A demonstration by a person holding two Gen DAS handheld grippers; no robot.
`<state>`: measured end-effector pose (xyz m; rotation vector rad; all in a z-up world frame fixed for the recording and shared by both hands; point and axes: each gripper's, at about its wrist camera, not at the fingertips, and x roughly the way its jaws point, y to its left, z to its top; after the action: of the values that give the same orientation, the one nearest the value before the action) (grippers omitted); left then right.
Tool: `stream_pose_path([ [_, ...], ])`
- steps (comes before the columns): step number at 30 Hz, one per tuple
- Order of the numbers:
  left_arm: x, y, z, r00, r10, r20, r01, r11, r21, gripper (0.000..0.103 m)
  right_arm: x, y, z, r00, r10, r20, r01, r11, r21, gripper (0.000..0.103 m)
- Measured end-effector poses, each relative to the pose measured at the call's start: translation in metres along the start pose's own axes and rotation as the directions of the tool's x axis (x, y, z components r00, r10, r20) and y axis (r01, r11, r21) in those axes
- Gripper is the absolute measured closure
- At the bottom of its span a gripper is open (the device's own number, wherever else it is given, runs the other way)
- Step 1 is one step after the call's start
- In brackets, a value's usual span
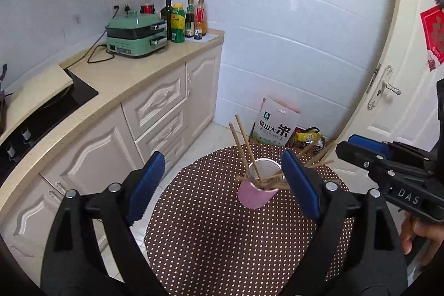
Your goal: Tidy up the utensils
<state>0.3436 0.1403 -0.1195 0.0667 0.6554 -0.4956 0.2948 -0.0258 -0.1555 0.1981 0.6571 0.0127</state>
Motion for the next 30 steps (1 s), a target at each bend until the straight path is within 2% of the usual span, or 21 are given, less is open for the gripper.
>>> stream_pose_path([
  [7,-0.032,-0.004,-0.020,0.999,0.022,0.033,-0.023,1.000,0.012,0.015,-0.033,0.019,-0.016,0.996,-0.062,0.057,0.066,0.996,-0.067,0.059],
  [14,-0.060,-0.026,-0.033,0.992,0.094,0.090,-0.096,0.995,0.020,0.015,-0.059,0.021,-0.027,0.992,-0.069,0.107,0.086,0.984,-0.154,0.050],
  [19,-0.076,-0.051,-0.042,0.982,0.154,0.107,-0.153,0.988,-0.018,0.014,-0.084,0.005,-0.037,0.990,-0.045,0.134,0.072,0.976,-0.206,0.043],
  [24,-0.101,-0.077,-0.055,0.964,0.222,0.144,-0.209,0.973,-0.096,0.012,-0.107,-0.005,-0.049,0.987,0.011,0.159,0.033,0.963,-0.269,0.036],
  [30,-0.126,-0.111,-0.069,0.945,0.267,0.187,-0.245,0.960,-0.134,0.011,-0.137,-0.021,-0.061,0.980,0.064,0.191,-0.008,0.960,-0.279,0.028],
])
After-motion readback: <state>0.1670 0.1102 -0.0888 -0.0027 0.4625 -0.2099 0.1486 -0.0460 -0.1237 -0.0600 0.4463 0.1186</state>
